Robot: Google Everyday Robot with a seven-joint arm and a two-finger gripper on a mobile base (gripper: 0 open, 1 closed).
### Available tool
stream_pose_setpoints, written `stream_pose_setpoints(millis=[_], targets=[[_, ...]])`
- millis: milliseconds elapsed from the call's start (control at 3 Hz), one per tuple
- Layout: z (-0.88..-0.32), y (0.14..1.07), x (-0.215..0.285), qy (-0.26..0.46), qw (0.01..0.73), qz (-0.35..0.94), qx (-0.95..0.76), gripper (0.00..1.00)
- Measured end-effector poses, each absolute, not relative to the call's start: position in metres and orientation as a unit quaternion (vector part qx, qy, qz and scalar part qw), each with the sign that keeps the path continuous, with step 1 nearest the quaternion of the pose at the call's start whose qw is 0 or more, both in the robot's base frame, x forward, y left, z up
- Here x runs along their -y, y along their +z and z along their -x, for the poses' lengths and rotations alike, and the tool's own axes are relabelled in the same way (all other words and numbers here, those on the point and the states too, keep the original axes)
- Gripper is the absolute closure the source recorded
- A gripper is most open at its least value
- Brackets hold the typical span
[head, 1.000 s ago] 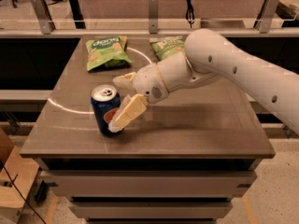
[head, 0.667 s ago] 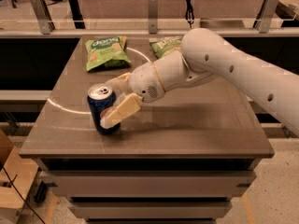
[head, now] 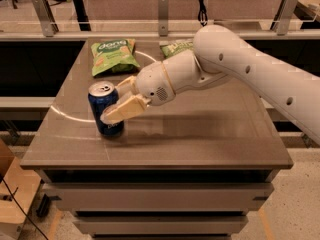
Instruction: Knock pepsi can over
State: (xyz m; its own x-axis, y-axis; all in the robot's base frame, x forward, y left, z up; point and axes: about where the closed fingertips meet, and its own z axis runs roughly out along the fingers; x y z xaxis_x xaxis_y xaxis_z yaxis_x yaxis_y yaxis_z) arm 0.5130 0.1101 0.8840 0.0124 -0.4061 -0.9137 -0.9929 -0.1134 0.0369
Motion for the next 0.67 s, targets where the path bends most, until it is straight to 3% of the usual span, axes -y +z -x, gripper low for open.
stream_pose_setpoints(millis=[333,667], targets=[[-0.518,0.892,-0.104,0.409,0.358,0.619,-0.567,0.88],[-0.529,0.901,-0.09,0.345,0.343,0.633,-0.603,1.0]])
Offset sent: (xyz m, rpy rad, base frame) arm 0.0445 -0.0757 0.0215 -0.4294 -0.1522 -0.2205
